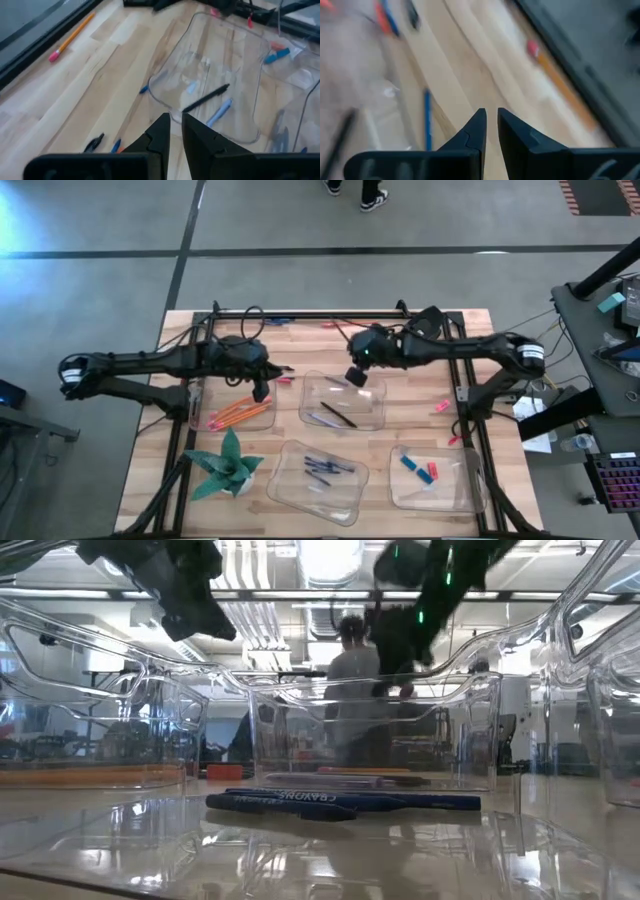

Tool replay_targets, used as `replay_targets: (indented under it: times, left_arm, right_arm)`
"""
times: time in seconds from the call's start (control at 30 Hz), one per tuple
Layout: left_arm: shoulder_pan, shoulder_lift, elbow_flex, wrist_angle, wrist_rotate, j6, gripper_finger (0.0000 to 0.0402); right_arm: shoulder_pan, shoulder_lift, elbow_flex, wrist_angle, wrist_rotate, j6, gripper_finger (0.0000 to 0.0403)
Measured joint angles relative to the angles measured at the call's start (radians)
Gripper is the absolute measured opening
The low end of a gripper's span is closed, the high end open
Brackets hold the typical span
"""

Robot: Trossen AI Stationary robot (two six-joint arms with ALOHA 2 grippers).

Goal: Sort crayons/erasers/pens/pencils in bins
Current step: Put the blue crayon into the bottom left transparent bin

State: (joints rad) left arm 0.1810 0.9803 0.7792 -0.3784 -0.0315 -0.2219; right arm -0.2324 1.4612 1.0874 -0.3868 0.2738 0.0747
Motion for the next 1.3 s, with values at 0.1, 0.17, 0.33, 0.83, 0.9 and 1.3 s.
replay_targets:
  times: [0.1, 0.17, 0.33, 0.83, 0.9, 1.3]
  left_arm:
    - [0.0, 0.015, 0.0, 0.019, 0.0, 0.004, 0.0034]
    - [0.0, 0.023, 0.001, 0.021, 0.0, 0.021, 0.0034]
    - [0.0, 0.036, 0.001, 0.022, 0.0, 0.028, 0.0034]
    - [0.0, 0.038, 0.001, 0.022, -0.002, 0.028, 0.0034]
    - [0.0, 0.038, 0.001, 0.019, -0.002, 0.028, 0.0034]
    - [0.0, 0.038, 0.0, -0.008, -0.002, 0.029, 0.0034]
  right_arm:
    - [-0.076, 0.036, -0.051, 0.078, -0.086, 0.032, 0.0038]
    - [-0.114, 0.057, -0.064, 0.106, -0.149, 0.034, 0.0038]
    - [-0.172, 0.101, -0.052, 0.125, -0.235, 0.022, 0.0038]
    - [-0.189, 0.243, 0.074, 0.119, -0.436, 0.011, 0.0021]
    - [-0.189, 0.259, 0.09, 0.113, -0.46, 0.012, 0.0036]
    - [-0.199, 0.373, 0.221, -0.099, -0.586, 0.134, 0.0128]
